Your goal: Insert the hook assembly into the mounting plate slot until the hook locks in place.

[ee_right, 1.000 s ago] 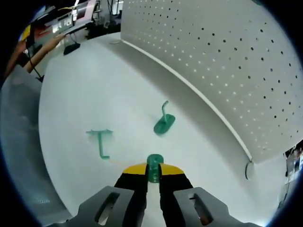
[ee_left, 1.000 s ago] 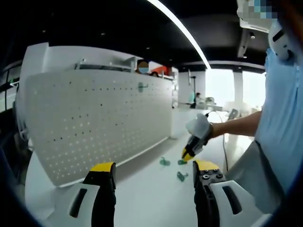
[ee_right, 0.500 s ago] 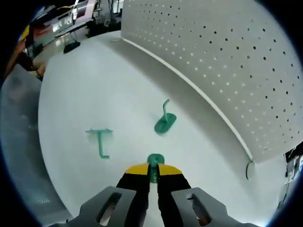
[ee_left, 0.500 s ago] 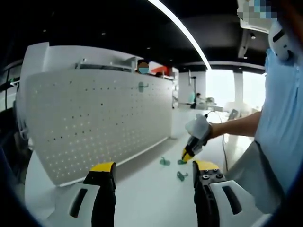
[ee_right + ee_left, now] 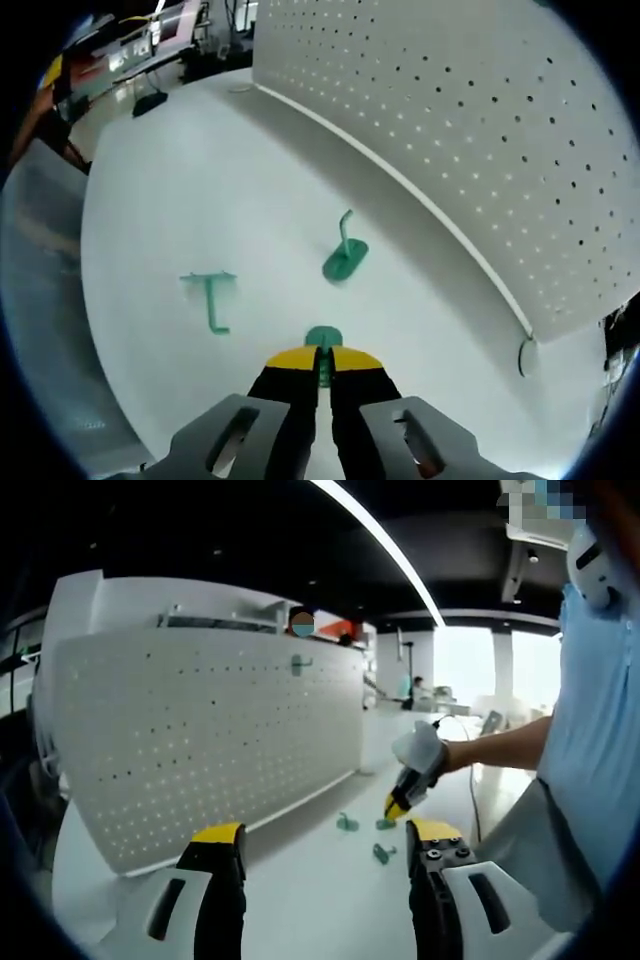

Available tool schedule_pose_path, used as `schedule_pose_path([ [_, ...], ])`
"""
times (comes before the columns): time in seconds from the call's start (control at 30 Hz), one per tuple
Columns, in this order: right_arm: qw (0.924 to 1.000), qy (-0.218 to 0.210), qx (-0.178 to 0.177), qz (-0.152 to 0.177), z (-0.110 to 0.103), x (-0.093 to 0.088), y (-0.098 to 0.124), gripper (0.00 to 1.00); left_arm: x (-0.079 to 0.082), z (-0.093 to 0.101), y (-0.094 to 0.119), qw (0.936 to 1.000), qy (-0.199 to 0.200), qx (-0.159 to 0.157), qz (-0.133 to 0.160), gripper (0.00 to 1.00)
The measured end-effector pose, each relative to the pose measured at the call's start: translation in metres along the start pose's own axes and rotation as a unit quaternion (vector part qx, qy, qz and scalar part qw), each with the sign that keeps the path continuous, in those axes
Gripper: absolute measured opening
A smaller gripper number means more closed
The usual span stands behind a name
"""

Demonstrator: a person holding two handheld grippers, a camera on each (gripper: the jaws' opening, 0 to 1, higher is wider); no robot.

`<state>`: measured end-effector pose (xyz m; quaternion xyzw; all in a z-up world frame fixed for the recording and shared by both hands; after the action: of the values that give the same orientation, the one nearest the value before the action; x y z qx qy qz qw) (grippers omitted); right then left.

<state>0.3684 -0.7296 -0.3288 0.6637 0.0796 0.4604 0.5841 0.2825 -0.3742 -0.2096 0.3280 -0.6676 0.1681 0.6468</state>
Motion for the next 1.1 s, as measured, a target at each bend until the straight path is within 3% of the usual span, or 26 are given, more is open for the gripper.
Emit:
schedule_pose_path([
  [0.43,0.9994,-0.014,-0.012,0.028,0.006,0.005,0.008,0.01,0.003,0.001,-0.002,1.0000,-0.003,-0.003,0.000,0.67],
  [1.0,0.9928,-0.036,-0.044,0.105,0.013,0.020,0.026,0.01,0.007,0.002,-0.001,1.0000,-0.009,-0.002,0.001,0.67],
  [1.1,0.9886,-0.039,-0.057,0.134,0.016,0.025,0.033,0.01,0.008,0.002,-0.001,1.0000,-0.009,-0.002,0.001,0.67],
])
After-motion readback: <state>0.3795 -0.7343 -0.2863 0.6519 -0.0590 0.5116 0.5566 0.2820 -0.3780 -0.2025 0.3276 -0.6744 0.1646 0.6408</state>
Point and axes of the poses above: the point that each gripper's makers call its tool centre point, and the gripper's own axes: y roughly backward along the fingers, z roughly to its right, x roughly out of its top, the point moved 10 cm from there along y, roughly backward along the fingers, and after that the axes turned 7 degrees about -y, right-handed, at the moved point
